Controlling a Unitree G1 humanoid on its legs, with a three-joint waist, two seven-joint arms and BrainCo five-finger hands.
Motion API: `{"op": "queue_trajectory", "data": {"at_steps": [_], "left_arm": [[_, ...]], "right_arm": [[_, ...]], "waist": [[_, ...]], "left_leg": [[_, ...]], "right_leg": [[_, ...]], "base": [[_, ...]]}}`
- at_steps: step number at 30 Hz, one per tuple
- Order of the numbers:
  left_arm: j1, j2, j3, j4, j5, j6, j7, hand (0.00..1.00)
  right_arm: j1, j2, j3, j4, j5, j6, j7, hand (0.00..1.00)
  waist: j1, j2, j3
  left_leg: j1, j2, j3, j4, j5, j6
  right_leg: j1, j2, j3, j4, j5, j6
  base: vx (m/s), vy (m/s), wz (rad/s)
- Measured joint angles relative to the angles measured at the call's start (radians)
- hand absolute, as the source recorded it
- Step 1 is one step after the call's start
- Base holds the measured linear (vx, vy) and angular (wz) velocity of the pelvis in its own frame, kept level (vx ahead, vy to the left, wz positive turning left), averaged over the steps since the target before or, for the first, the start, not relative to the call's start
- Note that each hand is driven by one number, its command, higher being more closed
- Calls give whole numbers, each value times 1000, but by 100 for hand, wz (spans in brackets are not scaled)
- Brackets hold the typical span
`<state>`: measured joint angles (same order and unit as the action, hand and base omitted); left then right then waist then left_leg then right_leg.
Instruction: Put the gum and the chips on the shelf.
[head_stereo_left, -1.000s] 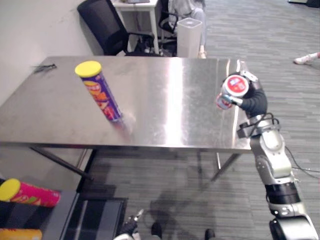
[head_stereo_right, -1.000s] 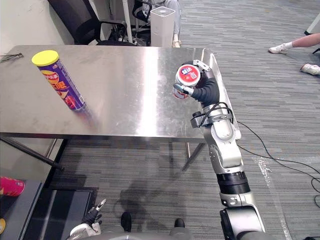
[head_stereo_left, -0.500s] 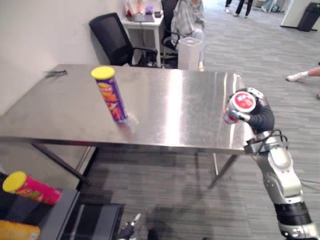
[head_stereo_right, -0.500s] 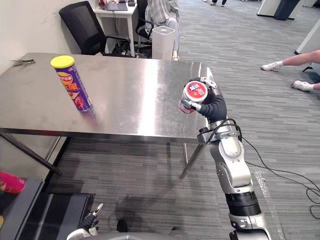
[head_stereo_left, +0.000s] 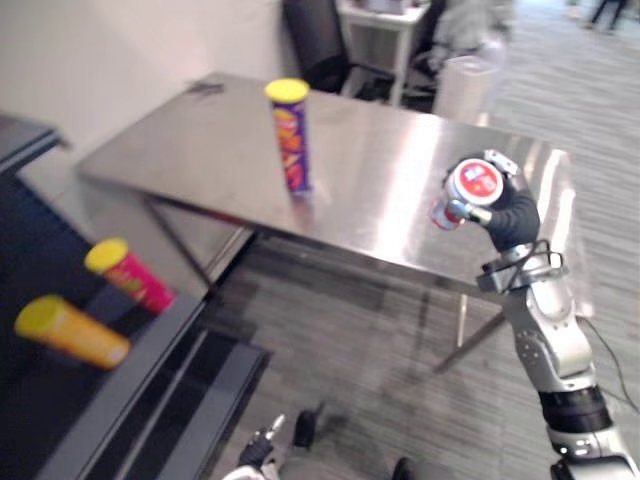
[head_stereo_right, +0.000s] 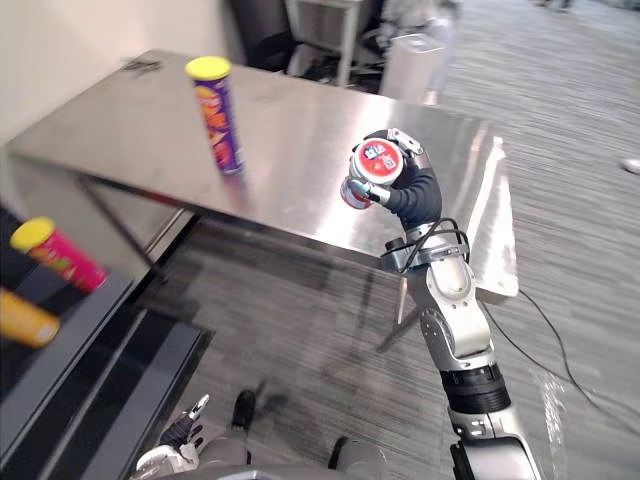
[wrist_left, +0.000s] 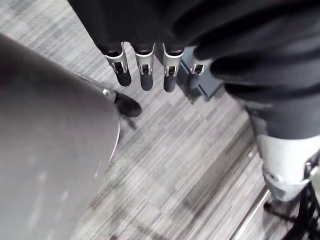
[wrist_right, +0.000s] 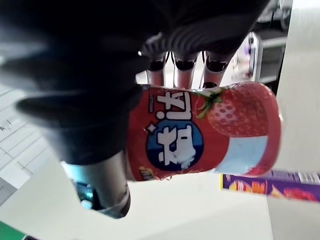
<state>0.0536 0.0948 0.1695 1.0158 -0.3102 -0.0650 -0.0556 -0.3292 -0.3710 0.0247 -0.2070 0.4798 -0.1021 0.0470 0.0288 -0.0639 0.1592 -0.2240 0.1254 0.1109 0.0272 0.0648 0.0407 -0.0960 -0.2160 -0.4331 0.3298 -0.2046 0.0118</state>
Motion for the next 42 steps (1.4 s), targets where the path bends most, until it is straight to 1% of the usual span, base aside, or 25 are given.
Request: {"op": "queue_trajectory", "data": {"at_steps": [1,2,3,4,5,6,7,8,9,10,12,13,15,17,18,20,22,26,32,33,37,38,39,40,42], "left_arm": [[-9,5,10,2,1,2,-4,0],[-2,-6,17,2,3,2,-8,0],[0,-13,24,0,2,1,-9,0],[1,-12,30,2,3,2,-12,0],[4,-12,32,3,0,2,-17,0],[9,-13,32,3,0,2,-18,0],[23,-17,32,2,0,2,-18,0],[39,-25,33,3,0,3,-23,0],[51,-38,32,2,0,3,-30,0],[53,-43,35,3,-1,2,-31,0],[59,-29,38,3,0,3,-32,0],[59,-28,38,3,0,3,-32,0],[62,-16,55,7,13,2,-30,0],[62,-10,67,17,15,2,-26,0],[62,-1,66,17,15,2,-24,0],[62,17,64,17,15,2,-23,0],[62,18,64,17,14,2,-18,0],[65,16,70,17,10,2,-14,0],[88,13,75,14,10,1,-2,0],[89,12,75,11,9,1,1,0],[89,9,75,-6,0,-2,2,0],[90,8,75,-22,-1,-2,4,0],[88,7,75,-34,-2,-7,5,0],[89,6,76,-39,-2,-11,5,0],[88,-6,96,-40,-7,-14,10,0]], "right_arm": [[-1,22,-26,7,0,0,-1,100],[3,43,-50,9,-1,-3,-2,100],[6,47,-61,9,-2,-8,-3,100],[11,60,-82,10,-11,-14,-4,100],[14,69,-97,10,-12,-16,-4,100],[19,70,-102,10,-12,-20,-4,100],[33,71,-114,10,-12,-30,-4,100],[53,71,-138,9,-12,-37,-3,100],[60,79,-163,15,-12,-37,-5,100],[61,84,-167,21,-13,-36,-5,100],[63,93,-164,29,-49,-30,-2,100],[63,97,-164,29,-50,-30,-1,100],[63,142,-164,28,-72,-30,0,100],[65,151,-164,28,-89,-30,-4,100],[67,155,-164,29,-91,-30,-12,100],[70,160,-163,29,-124,-30,-20,100],[76,164,-162,32,-131,-30,-23,100],[93,164,-160,40,-167,-30,-20,100],[97,162,-126,61,-166,-31,-10,100],[97,160,-119,67,-166,-32,-6,100],[97,142,-62,88,-166,-33,8,100],[96,139,-43,106,-165,-33,14,100],[93,137,-24,127,-165,-33,27,100],[88,137,-9,139,-166,-33,29,100],[70,140,52,145,-168,-32,37,100]], "waist": [[0,-2,1],[-4,4,4],[-7,11,5],[-7,17,4],[-7,17,1],[-8,18,-3],[-12,30,-13],[-13,52,-30],[-11,72,-44],[-15,68,-44],[-7,59,-45],[-7,58,-46],[-1,38,-49],[0,25,-48],[2,9,-46],[3,-6,-44],[7,-12,-42],[17,-1,-32],[18,14,-22],[18,14,-22],[35,13,-21],[40,8,-18],[60,4,-15],[67,2,-10],[71,2,4]], "left_leg": [[-35,2,92,171,17,29],[-40,26,142,320,-42,38],[-38,38,156,369,-82,33],[-24,51,159,435,-141,14],[3,70,161,466,-167,-13],[21,83,161,469,-176,-29],[48,116,159,459,-181,-50],[79,145,157,406,-170,-79],[95,111,163,316,-180,-110],[93,92,166,283,-179,-112],[86,37,152,206,-177,-113],[86,32,152,201,-177,-113],[88,-5,133,164,-160,-96],[90,-15,124,141,-142,-94],[98,-25,124,113,-120,-94],[112,-36,124,59,-84,-97],[137,-44,127,-13,-42,-102],[177,-38,142,-130,17,-112],[184,-8,151,-130,22,-116],[176,-2,150,-130,28,-125],[139,9,135,-113,36,-127],[105,10,122,-63,24,-124],[83,11,113,-5,-3,-120],[74,11,111,22,-17,-116],[47,-2,84,107,-84,-98]], "right_leg": [[6,-36,-66,24,-9,-9],[23,-55,-139,39,-15,-14],[37,-63,-174,43,-17,-16],[57,-85,-234,43,-17,-15],[73,-115,-288,43,-12,-7],[78,-128,-314,43,-7,2],[90,-150,-365,40,5,22],[93,-166,-409,41,19,46],[91,-182,-438,32,40,76],[92,-190,-448,18,58,82],[122,-197,-466,-56,122,95],[126,-198,-468,-60,126,94],[140,-217,-469,-72,173,89],[138,-225,-469,-66,191,89],[136,-229,-468,-69,192,87],[134,-227,-466,-85,196,92],[132,-218,-459,-107,196,93],[118,-185,-427,-139,198,97],[117,-149,-403,-143,187,81],[112,-142,-406,-144,186,80],[88,-131,-418,-136,187,80],[90,-135,-421,-134,187,80],[93,-140,-421,-132,188,81],[101,-144,-421,-131,189,83],[138,-175,-423,-94,191,85]], "base": [[-101,-126,169],[-85,-113,162],[-93,-35,149],[-84,43,140],[-77,71,137],[-50,126,140],[-25,283,142],[-26,421,165],[-17,413,130],[-30,369,118],[-28,305,100],[-17,250,75],[-12,257,51],[-34,140,22],[-47,70,12],[-57,20,7],[-90,-12,1],[-110,-28,-12],[-54,-33,-13],[5,-39,1],[32,-25,11],[65,-1,34],[73,14,34],[79,48,39],[16,104,45]]}}
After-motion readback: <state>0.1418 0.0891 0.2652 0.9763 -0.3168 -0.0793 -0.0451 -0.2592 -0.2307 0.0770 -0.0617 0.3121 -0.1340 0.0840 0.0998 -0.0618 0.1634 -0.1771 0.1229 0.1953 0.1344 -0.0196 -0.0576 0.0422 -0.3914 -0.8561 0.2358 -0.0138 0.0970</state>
